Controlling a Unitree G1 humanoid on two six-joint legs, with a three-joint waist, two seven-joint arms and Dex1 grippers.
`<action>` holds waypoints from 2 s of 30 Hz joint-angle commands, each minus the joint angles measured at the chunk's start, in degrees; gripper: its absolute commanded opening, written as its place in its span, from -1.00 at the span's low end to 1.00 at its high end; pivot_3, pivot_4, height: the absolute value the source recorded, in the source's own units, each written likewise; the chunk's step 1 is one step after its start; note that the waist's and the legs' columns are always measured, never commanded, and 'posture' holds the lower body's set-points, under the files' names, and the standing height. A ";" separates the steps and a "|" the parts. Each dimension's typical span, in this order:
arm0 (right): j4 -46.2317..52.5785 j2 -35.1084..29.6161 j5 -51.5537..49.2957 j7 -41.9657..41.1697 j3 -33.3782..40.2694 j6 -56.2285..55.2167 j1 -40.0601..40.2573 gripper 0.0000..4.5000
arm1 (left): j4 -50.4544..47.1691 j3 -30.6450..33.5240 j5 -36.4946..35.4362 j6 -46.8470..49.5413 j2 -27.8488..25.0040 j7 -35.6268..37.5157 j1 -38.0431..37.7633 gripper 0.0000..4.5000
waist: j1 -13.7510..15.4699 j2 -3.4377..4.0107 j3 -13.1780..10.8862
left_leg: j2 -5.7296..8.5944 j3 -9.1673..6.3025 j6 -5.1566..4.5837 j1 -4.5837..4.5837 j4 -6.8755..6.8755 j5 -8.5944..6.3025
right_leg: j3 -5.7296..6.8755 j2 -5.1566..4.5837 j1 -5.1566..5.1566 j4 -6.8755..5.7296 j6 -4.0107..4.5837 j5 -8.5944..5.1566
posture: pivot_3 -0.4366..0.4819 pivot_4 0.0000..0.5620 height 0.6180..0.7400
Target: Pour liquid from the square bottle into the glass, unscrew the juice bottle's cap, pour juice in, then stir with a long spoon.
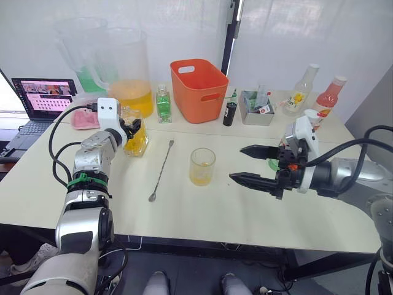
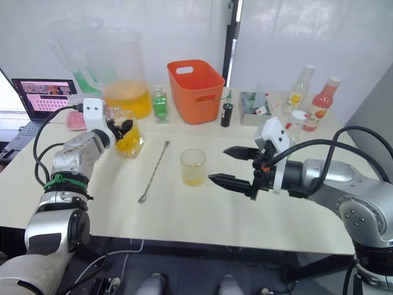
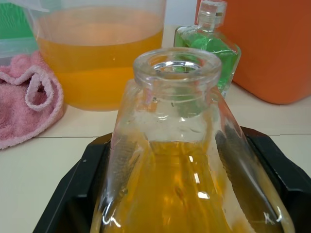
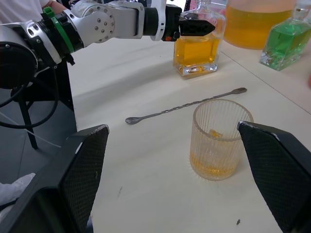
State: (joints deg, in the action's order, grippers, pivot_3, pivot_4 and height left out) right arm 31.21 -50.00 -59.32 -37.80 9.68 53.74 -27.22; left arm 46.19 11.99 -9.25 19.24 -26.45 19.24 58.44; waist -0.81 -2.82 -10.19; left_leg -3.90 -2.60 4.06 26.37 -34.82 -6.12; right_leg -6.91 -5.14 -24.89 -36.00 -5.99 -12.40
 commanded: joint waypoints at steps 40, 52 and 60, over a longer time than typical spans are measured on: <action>-4.15 0.36 13.94 -4.14 9.39 -13.44 13.38 1.00 | -38.56 -0.40 -14.67 0.79 -18.20 39.63 -24.39 1.00 | -1.55 0.02 0.01 | -0.04 -0.01 0.01 -0.24 0.01 0.01 | 0.01 -0.01 0.18 -0.02 0.37 -0.36 | -0.05 -0.47 0.85; -2.61 7.36 18.67 2.06 18.23 -15.75 33.55 1.00 | -33.69 2.26 -17.38 -10.53 -19.00 53.23 -40.23 1.00 | -1.51 0.03 0.01 | -0.05 0.08 0.32 -0.73 0.08 -0.20 | 0.05 -0.12 0.62 0.16 0.49 -0.42 | -0.05 -0.47 0.85; 1.03 12.45 16.65 6.65 22.32 -14.24 42.33 1.00 | -31.18 -0.12 -19.06 -8.64 -18.69 58.62 -35.22 1.00 | -1.05 -0.06 0.06 | -0.39 0.74 0.53 -0.92 0.05 -0.35 | -0.37 -0.01 -0.03 0.19 0.65 -0.34 | -0.05 -0.47 0.74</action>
State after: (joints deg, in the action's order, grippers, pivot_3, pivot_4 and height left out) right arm 30.37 -38.02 -41.59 -32.25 29.15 39.22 14.06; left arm 15.91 12.30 -27.14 10.39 -44.76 76.57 21.43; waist -1.86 -2.88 -10.12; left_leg -4.66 -1.12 4.66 25.45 -34.74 -6.52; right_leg -7.72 -4.98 -25.32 -35.80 -5.11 -12.58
